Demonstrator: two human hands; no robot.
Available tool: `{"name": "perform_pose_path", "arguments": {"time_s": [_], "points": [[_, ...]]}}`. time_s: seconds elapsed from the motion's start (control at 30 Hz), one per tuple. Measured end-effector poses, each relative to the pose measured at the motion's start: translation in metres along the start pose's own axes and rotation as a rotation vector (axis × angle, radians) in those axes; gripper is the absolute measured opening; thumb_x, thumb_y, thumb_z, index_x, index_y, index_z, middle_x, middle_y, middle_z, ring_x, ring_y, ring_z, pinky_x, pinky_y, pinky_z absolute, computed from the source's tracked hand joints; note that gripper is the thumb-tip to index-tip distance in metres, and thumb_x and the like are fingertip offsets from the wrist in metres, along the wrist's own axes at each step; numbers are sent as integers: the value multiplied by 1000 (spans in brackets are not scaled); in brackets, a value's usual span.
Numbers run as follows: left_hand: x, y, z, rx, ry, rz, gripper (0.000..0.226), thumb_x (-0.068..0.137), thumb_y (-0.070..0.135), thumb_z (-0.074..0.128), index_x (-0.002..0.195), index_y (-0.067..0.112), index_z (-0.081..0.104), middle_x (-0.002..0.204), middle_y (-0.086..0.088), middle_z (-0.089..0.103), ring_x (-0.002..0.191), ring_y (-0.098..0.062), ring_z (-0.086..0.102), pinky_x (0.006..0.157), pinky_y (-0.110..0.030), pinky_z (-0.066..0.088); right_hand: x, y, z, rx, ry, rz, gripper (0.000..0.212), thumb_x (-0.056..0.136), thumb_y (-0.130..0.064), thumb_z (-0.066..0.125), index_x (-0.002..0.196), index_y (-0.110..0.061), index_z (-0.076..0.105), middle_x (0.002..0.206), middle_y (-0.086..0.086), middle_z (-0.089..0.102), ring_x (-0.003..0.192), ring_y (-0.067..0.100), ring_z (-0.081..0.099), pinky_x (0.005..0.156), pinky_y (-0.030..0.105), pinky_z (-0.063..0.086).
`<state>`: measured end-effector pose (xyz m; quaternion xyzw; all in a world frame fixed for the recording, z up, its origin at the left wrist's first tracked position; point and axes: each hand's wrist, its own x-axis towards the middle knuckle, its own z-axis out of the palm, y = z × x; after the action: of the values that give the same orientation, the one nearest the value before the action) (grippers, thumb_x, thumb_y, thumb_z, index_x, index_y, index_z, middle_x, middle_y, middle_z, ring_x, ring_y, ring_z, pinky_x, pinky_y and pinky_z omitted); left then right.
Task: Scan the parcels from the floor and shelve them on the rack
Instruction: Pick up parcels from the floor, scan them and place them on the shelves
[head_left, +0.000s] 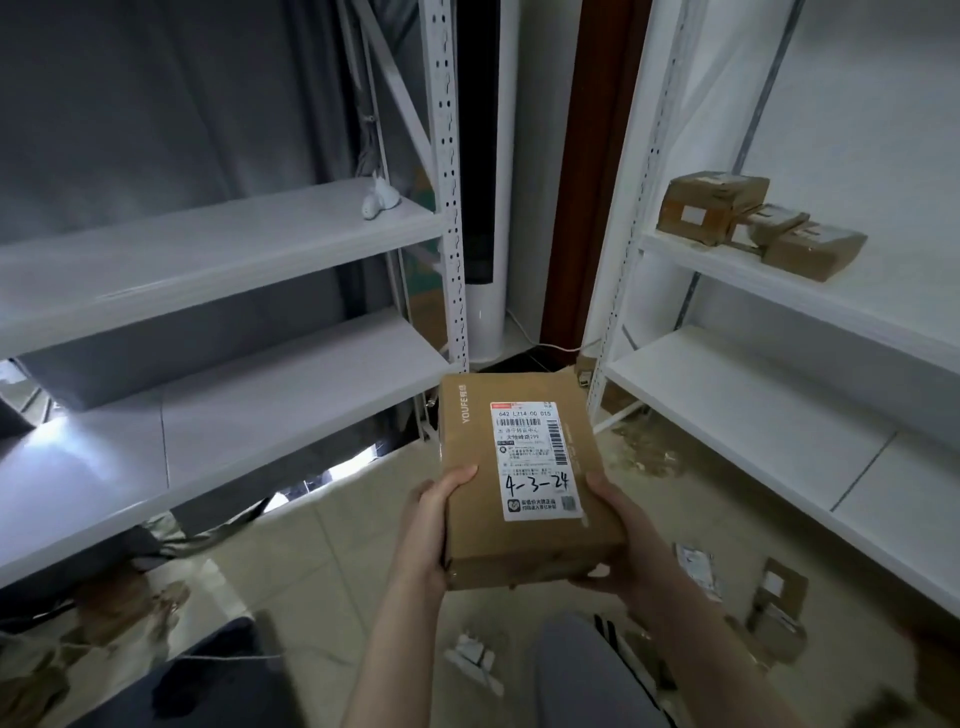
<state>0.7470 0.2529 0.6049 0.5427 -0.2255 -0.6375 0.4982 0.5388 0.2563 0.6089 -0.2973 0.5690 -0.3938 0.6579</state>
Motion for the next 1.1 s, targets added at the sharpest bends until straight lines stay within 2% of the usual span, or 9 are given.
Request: {"name": "perform_pose_path", "arguments": {"time_s": [0.07,0.17,0.37,0.5,0.63,0.8,0.97,1.03,1.1], "points": [[10,7,3,6,3,15,75,56,50,85,119,13,68,101,-10,78,89,-27,76,68,-37,59,11,-8,3,-8,4,-9,59,66,-61,69,113,-24,70,104,3,76,107,29,66,96,54,51],[27,18,10,13,-5,30,52,75,42,76,118,14,69,97,-7,78,84,-22,75,66,-31,55,30,-19,4,-8,3,-17,62,63,-63,69,113,-26,70,105,2,76,107,28,67,93,52,53],[82,35,33,28,29,65,90,49,56,84,127,18,62,107,-5,76,93,-21,73,60,-29,56,89,-48,-6,2,-12,-19,59,67,-64,73,113,-28,70,107,2,76,108,28,67,95,53,52],[128,57,76,13,-19,116,65,60,46,80,116,16,69,94,-2,79,84,-18,73,65,-29,53,140,-88,-26,16,-27,-41,62,64,-62,76,115,-27,70,107,1,76,109,28,67,98,55,50],[192,82,156,26,-89,142,59,61,46,73,112,15,70,101,-7,76,94,-24,69,72,-34,51,201,-157,-72,56,17,-93,67,63,-62,73,119,-26,67,107,2,76,109,29,66,95,51,52],[280,109,285,32,-198,105,67,54,57,83,110,22,76,107,-7,77,107,-33,68,103,-53,48,260,-249,-157,169,179,-199,52,73,-55,69,113,-22,70,106,5,75,103,29,68,84,44,55],[333,115,417,33,-369,41,65,64,46,77,120,16,69,110,-13,76,101,-37,71,84,-48,57,270,-306,-249,259,399,-370,21,91,-41,59,92,-27,75,91,4,71,93,27,63,89,45,52],[344,107,456,76,-429,10,79,54,50,88,125,18,68,114,-12,75,108,-37,69,93,-52,55,268,-311,-280,316,458,-429,22,90,-41,61,80,-29,76,77,-3,73,90,25,61,84,43,51],[354,101,490,114,-497,-34,87,47,56,88,123,19,69,114,-11,75,110,-37,68,97,-55,53,266,-314,-303,363,508,-465,19,80,-45,69,82,-28,76,75,-6,73,89,23,61,81,39,50]]}}
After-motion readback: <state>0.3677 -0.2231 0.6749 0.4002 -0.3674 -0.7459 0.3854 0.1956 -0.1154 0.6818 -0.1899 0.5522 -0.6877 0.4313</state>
